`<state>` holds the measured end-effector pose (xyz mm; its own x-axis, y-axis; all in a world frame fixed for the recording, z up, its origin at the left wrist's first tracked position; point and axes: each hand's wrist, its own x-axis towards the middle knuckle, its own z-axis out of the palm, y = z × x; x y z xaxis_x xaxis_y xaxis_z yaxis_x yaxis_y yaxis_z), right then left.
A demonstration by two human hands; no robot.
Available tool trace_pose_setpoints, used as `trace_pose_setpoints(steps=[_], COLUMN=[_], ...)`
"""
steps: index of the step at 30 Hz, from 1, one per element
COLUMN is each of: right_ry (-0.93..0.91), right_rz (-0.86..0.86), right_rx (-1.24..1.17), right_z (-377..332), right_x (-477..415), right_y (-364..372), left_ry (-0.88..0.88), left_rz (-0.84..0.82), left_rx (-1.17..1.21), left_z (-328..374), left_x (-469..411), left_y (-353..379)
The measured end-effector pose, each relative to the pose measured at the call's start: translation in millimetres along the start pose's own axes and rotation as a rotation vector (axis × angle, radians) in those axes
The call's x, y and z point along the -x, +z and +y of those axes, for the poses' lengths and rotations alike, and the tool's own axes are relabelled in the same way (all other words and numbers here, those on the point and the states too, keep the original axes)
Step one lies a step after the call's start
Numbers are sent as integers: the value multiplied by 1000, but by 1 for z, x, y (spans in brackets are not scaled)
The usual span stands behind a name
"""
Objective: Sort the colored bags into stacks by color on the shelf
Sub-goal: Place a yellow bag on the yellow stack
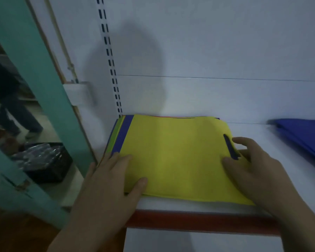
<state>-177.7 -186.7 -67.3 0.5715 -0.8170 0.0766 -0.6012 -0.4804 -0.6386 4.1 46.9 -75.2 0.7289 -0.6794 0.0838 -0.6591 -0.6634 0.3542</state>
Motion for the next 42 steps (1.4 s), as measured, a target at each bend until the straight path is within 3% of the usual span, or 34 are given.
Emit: trace_pose_setpoints(steps=[9, 19, 24, 30, 35, 42], right_ry=[43, 4, -10, -41, -88, -154], right_rz=[195, 369, 445, 407, 389, 498], right_rx=[-136, -194, -222, -315, -390, -317], right_z=[-10, -6, -4, 4, 6, 35], right_x=[10, 12, 16, 15, 15, 12], right_y=[0, 12, 12, 8, -1, -36], left_ry=[164, 68, 118, 129, 110, 146], left_rz=[35, 28, -24, -41, 84, 192], left_rx=[39, 8, 256, 399, 503, 636], left_z=[5, 15, 13, 6, 10, 40], left_x=[-13, -25, -28, -35, -33, -36], left_y=[-2, -5, -4, -7, -5, -6])
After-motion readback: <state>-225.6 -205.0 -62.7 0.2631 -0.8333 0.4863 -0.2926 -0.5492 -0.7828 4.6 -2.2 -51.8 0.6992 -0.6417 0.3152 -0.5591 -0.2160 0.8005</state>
